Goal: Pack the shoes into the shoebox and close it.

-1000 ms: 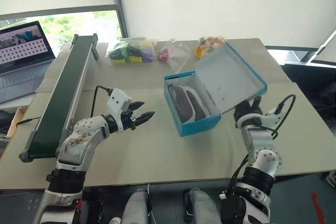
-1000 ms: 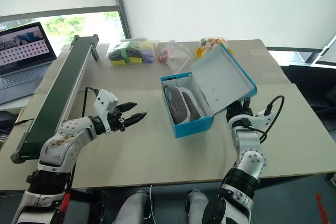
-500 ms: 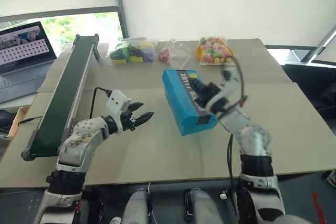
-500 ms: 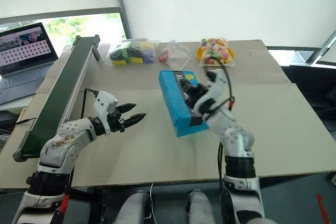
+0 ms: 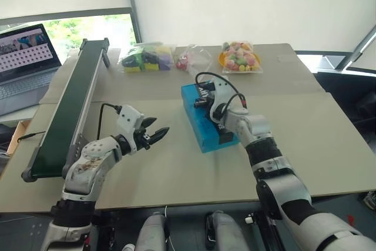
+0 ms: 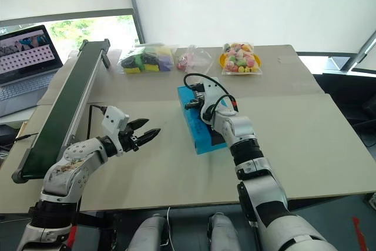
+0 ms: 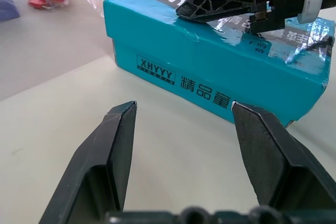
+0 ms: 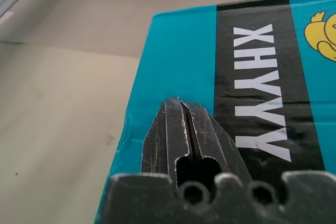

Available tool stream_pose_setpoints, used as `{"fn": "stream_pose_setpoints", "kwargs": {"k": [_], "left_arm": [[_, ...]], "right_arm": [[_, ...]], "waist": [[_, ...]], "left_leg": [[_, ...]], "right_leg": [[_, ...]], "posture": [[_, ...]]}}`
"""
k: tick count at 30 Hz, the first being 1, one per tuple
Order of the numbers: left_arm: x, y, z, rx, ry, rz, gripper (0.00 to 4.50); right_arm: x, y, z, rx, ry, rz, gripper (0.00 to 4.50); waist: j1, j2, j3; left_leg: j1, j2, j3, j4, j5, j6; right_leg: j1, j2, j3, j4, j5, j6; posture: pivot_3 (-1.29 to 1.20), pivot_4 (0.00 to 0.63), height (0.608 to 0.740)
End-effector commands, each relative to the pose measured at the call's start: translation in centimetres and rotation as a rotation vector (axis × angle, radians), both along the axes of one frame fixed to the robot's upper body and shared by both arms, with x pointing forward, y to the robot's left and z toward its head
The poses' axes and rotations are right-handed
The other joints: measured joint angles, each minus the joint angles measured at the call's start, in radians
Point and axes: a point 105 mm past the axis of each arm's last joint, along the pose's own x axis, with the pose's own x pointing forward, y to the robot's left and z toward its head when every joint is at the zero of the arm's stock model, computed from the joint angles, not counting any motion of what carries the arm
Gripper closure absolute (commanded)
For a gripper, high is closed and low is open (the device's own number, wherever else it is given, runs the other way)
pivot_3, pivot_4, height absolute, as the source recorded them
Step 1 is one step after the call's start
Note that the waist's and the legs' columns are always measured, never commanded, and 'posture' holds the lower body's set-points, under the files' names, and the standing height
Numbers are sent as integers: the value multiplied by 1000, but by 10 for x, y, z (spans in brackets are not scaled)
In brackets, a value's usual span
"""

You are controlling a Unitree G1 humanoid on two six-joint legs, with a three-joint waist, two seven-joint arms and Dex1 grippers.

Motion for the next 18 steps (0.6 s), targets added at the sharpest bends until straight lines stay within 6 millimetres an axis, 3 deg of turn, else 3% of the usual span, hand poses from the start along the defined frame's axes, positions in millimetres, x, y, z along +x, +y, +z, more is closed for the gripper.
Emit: {"fn": "stream_pose_setpoints", "kwargs": {"k": [1, 4, 7, 10, 14, 18], "left_arm": [[-2, 5, 16, -10, -62, 29, 1443], [-5, 6, 18, -19, -66, 32, 1443], [-5, 8, 21, -20, -72, 46, 1443], [-7, 10, 25, -42, -80, 70, 1443], [-9, 10, 27, -90, -70, 94, 1443], [-13, 7, 27, -105, -64, 85, 1443]], "right_arm": [[-8, -8, -43, -53, 136, -16, 4452], [-2, -14, -17, 4, 50, -43, 4452], [-2, -22, 34, 195, -90, -44, 4452], [-15, -44, 86, 371, -243, -36, 4452], [-32, -64, 96, 359, -289, -37, 4452], [-38, -63, 88, 304, -273, -30, 4452]], "waist": [[0, -1, -1], [0, -1, -1], [6, -1, 0], [13, 0, 2], [17, 0, 2], [14, -1, 2]], "left_leg": [[0, 0, 0, 0, 0, 0], [1, 0, -1, 0, 0, -1], [0, 0, -1, 0, 0, -1], [-3, -1, -1, 0, 0, 0], [-10, -1, -1, 1, 2, 3], [-9, -1, 0, -1, 4, 8]], "right_leg": [[0, 0, 0, 0, 0, 0], [1, -1, -1, 0, 0, 0], [1, -1, -1, 0, 0, 0], [-1, -2, -1, 0, 0, 0], [-7, -1, 0, 0, 4, 6], [-7, 0, 0, -1, 1, 7]], "posture": [[0, 150, 681], [0, 150, 681], [0, 150, 681], [0, 150, 681], [0, 150, 681], [0, 150, 681]]}}
